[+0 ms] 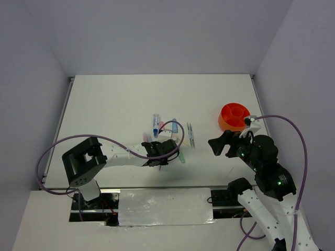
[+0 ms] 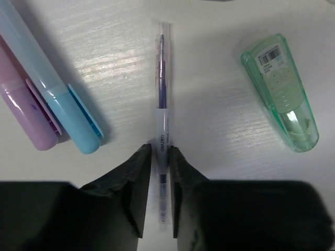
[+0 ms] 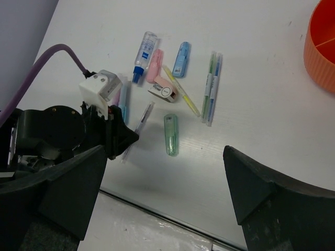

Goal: Sort the stationery into containers
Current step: Pick up the pen from the center of the board.

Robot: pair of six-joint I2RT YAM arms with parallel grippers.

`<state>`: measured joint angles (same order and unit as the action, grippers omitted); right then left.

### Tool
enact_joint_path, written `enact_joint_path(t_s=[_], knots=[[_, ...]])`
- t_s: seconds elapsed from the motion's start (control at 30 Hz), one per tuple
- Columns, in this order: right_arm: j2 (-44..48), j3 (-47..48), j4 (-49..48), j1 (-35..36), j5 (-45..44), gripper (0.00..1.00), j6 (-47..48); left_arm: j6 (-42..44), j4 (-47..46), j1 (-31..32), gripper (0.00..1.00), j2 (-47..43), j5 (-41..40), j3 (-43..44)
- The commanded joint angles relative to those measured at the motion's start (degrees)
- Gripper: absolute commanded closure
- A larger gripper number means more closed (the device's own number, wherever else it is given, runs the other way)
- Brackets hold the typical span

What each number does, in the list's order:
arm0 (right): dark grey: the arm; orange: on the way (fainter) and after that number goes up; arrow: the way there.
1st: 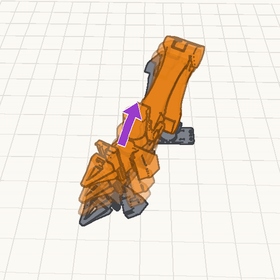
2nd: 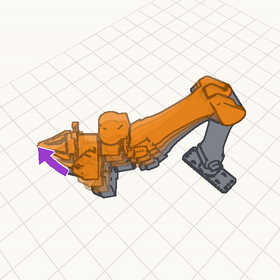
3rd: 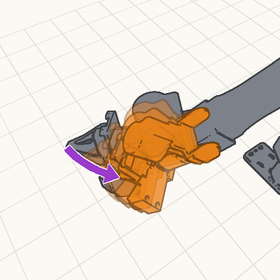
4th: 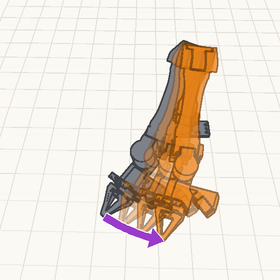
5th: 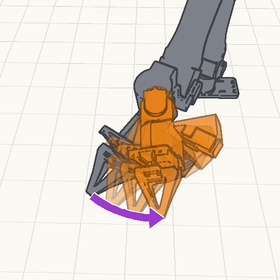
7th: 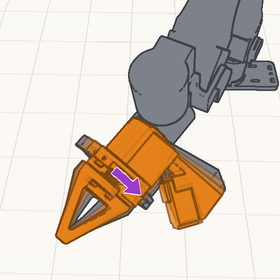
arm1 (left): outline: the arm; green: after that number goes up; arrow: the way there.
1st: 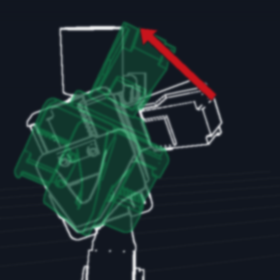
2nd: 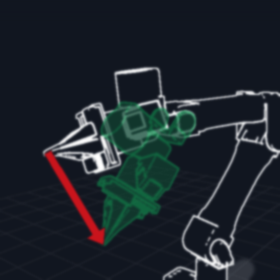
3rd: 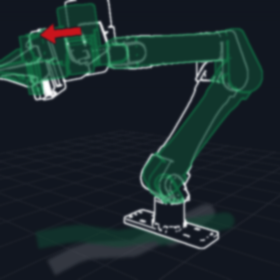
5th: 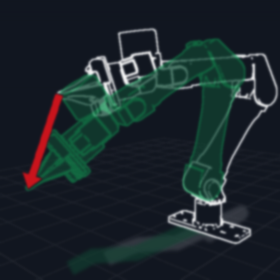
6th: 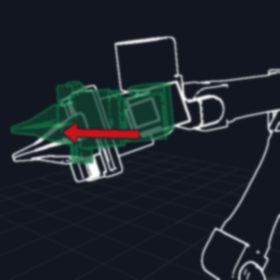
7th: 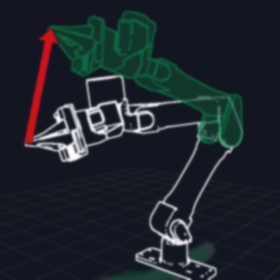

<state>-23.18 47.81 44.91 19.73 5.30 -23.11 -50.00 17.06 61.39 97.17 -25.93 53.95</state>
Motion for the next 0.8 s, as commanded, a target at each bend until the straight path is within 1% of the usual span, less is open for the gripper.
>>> enact_joint_path(t_s=[0.0, 0.07, 0.1, 0.17, 0.27, 0.37, 0.4, 0.43, 0.57, 0.67, 0.77], knots=[[-0.99, 0.44, -2.98, -0.13, 1.29, 0.00, 0.18, -2.56, -0.18, 0.58, 0.69, 0.57, 2.90, -3.50], [-0.99, 0.53, -3.07, -0.30, 1.82, 0.00, 0.09, -3.08, -2.45, 0.75, 0.76, 0.39, 4.39, -6.12], [-0.90, 0.18, -3.59, -0.30, 2.25, 0.00, -0.09, -3.35, -2.90, 1.36, 0.87, 0.13, 5.18, -7.36], [-0.90, -0.44, -4.30, -0.30, 2.87, 0.00, -0.53, -4.49, -2.39, 2.24, 1.00, -0.57, 5.02, -7.90], [-1.60, -3.50, -7.54, -0.22, 5.94, 0.00, -2.28, -5.46, -2.03, 4.44, 1.00, -2.93, 4.05, -8.25], [-3.18, -9.29, -12.46, -0.21, 8.14, 0.00, -5.44, -5.55, -2.38, 7.16, 1.00, -6.79, 2.12, -7.55], [-4.06, -10.45, -13.69, -0.21, 8.15, 0.00, -7.89, -5.64, -1.51, 7.95, 1.00, -7.86, 0.98, -6.94], [-4.41, -11.50, -16.40, -0.21, 8.06, 0.00, -9.30, -6.86, -0.55, 10.14, 1.00, -8.83, -2.77, -5.45], [-6.35, -17.91, -23.44, -0.13, 9.98, 0.01, -16.50, -7.31, 0.96, 14.72, 1.00, -13.04, -9.64, -1.93], [-6.27, -21.25, -27.75, 0.92, 10.26, 0.02, -20.29, -6.08, -2.37, 16.48, 1.00, -15.59, -11.59, -1.57], [-4.95, -23.89, -31.80, 3.38, 10.43, 0.03, -22.41, -4.41, -6.42, 17.28, 1.00, -17.09, -11.68, -2.01]])
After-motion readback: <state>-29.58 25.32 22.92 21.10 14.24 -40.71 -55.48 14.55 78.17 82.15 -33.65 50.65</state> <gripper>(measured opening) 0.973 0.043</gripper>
